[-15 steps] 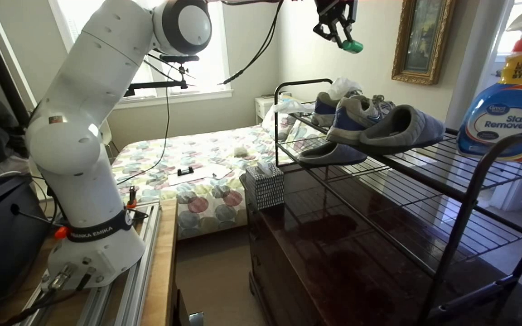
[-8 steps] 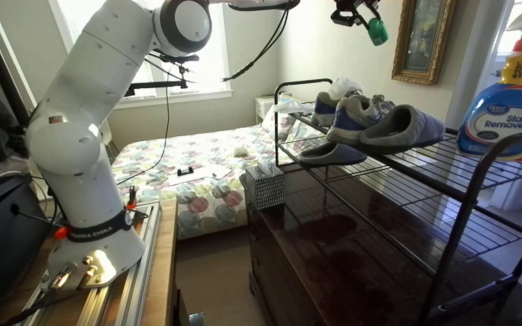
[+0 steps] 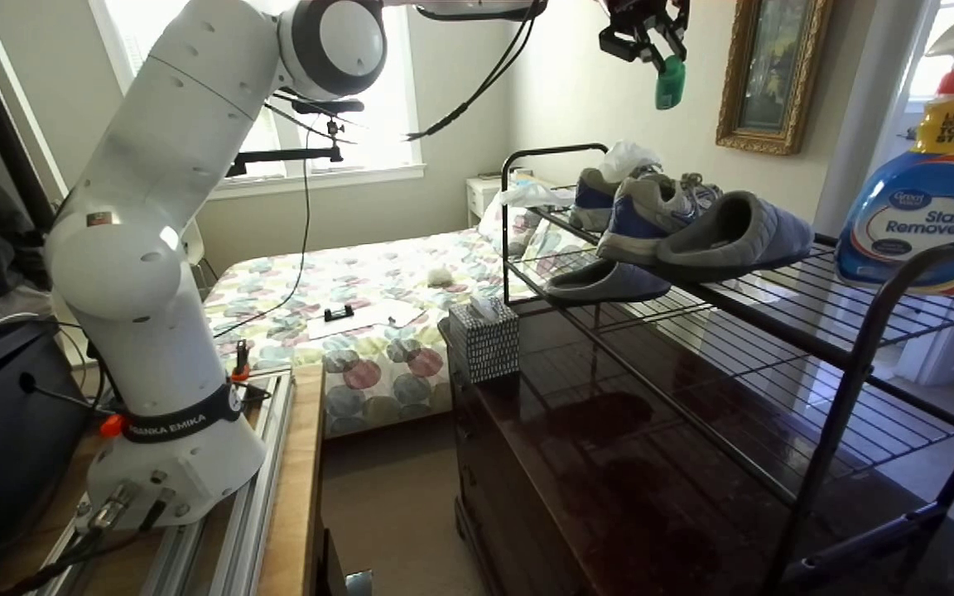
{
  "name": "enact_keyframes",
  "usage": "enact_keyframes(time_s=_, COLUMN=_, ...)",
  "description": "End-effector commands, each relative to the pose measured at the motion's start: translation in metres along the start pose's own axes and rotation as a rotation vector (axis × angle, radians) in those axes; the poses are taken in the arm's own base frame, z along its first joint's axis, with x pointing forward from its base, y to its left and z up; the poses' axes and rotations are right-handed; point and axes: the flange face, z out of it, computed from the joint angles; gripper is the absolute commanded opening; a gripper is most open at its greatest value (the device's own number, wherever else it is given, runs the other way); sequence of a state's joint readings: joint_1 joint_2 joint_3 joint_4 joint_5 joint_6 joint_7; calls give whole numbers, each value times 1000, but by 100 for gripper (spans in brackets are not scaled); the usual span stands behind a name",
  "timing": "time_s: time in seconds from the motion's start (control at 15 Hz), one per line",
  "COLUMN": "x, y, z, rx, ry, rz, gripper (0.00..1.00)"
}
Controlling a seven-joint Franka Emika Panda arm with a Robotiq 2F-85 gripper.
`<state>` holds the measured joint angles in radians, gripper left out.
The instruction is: Remove a napkin from the napkin box, put it in the left shoe on the top rack and put the green bottle in the right shoe on the top rack
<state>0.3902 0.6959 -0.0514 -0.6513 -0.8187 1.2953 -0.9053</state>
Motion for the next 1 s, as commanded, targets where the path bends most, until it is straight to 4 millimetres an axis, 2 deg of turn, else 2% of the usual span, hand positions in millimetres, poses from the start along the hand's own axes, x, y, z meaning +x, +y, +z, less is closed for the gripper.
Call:
enact_keyframes(time_s=0.0, x=3, y=-2, z=-2, rx=6, ry=14, rz=-8, gripper=25)
enact_keyframes(time_s=0.07, x=9, y=-4, z=-4, rx=-24, ry=-19, rz=9, gripper=6)
enact_keyframes(time_s=0.4, x=6, y=18, z=30, rx=-185, ry=-255, rz=-46, gripper=6)
enact_keyframes(time_s=0.67, x=-7, y=24, z=55, rx=-183, ry=-412, rz=-133, gripper=6)
enact_keyframes(time_s=0.8, x=-17, y=28, z=62, rx=-168, ry=-468, rz=-201, gripper=6)
enact_keyframes(time_s=0.93, x=-28, y=31, z=60, rx=-157, ry=-502, rz=-263, gripper=6)
